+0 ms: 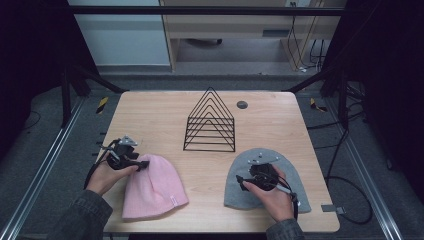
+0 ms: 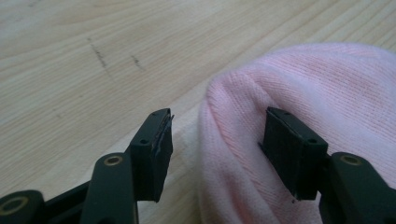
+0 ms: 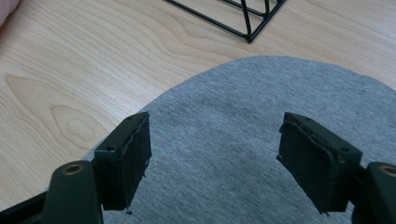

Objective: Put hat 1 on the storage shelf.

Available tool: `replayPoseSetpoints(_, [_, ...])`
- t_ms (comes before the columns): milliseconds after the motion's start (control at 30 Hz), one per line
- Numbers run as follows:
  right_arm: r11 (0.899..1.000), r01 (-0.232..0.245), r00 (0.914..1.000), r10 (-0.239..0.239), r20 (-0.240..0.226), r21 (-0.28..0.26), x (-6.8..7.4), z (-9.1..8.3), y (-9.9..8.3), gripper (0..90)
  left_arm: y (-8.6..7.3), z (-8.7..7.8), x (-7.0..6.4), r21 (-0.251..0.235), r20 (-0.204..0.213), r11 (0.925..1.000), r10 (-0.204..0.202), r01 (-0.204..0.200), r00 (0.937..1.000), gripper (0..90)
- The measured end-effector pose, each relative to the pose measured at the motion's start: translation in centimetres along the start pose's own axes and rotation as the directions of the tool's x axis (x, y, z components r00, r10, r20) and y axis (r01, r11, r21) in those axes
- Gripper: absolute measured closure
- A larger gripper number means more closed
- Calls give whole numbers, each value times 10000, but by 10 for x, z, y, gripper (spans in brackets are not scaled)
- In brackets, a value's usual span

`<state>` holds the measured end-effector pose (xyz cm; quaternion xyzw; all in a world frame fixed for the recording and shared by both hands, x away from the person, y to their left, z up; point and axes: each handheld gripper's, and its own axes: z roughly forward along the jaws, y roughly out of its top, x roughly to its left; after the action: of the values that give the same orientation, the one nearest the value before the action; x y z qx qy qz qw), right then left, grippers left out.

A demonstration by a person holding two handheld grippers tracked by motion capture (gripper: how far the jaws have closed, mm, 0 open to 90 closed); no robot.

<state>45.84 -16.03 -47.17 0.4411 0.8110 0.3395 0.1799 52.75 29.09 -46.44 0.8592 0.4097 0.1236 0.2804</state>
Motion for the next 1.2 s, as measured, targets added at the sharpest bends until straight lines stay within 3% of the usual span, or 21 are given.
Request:
replayPoseSetpoints(200, [10000,35,10000,-35,12,-82,1,0,1,249,0,4,-3,132,152,9999,62,-64,9999,520])
replayPoseSetpoints(267, [9999,93,9999,-93,51,-74,1,0,1,249,0,2,-7,139,137,9997,213,-215,9997,616])
replayPoseSetpoints(333, [9999,88,10000,-87,44,-83,1,0,1,248,-1,2,-8,-76,431,9999,-115,118,9990,701])
replayPoseSetpoints(400, [10000,58,10000,-58,54,-68,1,0,1,248,-2,1,-10,-45,402,10000,-45,47,9992,747])
replayPoseSetpoints(500, [9999,115,9999,-115,61,-65,2,0,1,249,-1,-5,-16,-11,198,10000,74,-74,9998,778])
replayPoseSetpoints(667, [9998,152,9998,-150,116,-145,1,-1,1,249,5,-25,-24,-624,92,9978,218,-212,9997,810])
replayPoseSetpoints(700, [9998,119,9998,-117,157,-147,0,-2,1,249,7,-31,-26,-859,106,9960,238,-228,9997,814])
replayPoseSetpoints(733, [9998,67,9999,-64,154,-172,0,-2,1,249,11,-43,-32,-1103,35,9926,513,-506,9987,815])
replayPoseSetpoints(767, [9998,67,9999,-64,154,-172,0,-2,1,249,11,-43,-32,-1103,35,9926,513,-506,9987,816])
replayPoseSetpoints(900, [9997,110,9998,-106,172,-201,1,-2,2,248,22,-70,-48,-1780,-155,9779,1084,-1094,9940,820])
replayPoseSetpoints(967, [9996,143,9997,-139,184,-245,2,-2,2,246,27,-85,-57,-2163,-261,9662,1375,-1399,9902,821])
replayPoseSetpoints(1000, [9994,171,9997,-166,163,-298,2,-2,2,246,27,-85,-57,-2163,-261,9662,1375,-1399,9902,822])
replayPoseSetpoints(1200, [9989,183,9997,-176,168,-428,4,-3,3,236,34,-109,-71,-2713,-520,9426,1878,-1949,9808,823])
